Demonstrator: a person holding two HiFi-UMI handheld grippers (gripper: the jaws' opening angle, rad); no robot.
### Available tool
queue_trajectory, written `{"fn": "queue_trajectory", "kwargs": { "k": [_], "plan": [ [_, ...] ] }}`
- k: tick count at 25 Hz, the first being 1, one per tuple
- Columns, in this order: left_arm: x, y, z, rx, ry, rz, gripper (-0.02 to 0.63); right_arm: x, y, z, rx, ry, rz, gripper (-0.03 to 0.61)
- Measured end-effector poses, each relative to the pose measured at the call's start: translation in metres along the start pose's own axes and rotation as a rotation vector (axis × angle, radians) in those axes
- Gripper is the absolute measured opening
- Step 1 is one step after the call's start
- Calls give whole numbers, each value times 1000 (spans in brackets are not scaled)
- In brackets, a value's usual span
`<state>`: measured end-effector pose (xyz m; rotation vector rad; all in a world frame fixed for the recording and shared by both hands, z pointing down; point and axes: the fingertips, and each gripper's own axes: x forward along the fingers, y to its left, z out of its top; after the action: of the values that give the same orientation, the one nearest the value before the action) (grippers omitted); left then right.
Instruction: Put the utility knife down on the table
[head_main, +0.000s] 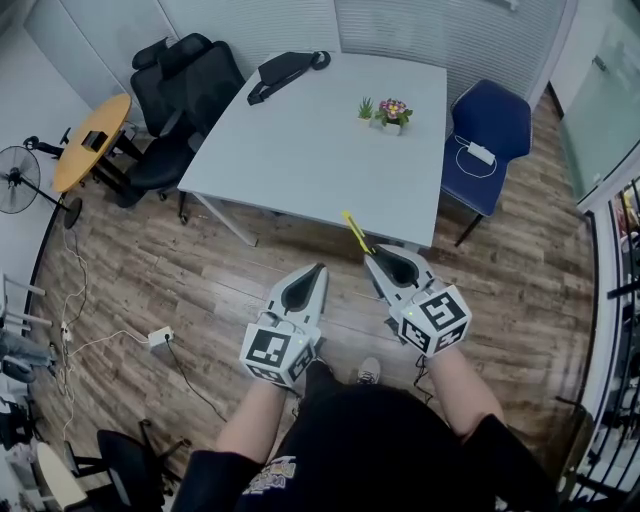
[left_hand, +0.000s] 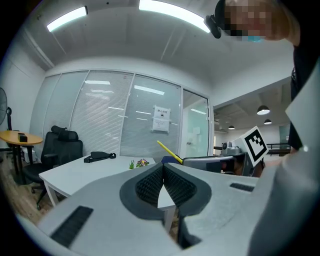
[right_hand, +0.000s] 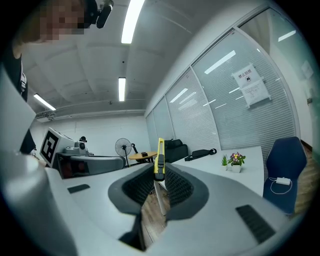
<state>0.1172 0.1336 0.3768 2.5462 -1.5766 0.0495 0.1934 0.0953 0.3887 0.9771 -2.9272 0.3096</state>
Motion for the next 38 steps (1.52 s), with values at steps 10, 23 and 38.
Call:
{"fn": "queue_trajectory", "kwargs": {
  "k": [10, 23, 38],
  "plan": [
    [-7, 35, 6, -13, -5, -8, 5, 34, 11, 3, 6, 16, -8, 69],
    [-17, 112, 11, -35, -10, -20, 5, 107, 29, 4, 17, 42, -31, 69],
    [-9, 201, 10, -54, -5, -98, 5, 195, 37, -1, 16, 74, -102, 69]
  ]
}}
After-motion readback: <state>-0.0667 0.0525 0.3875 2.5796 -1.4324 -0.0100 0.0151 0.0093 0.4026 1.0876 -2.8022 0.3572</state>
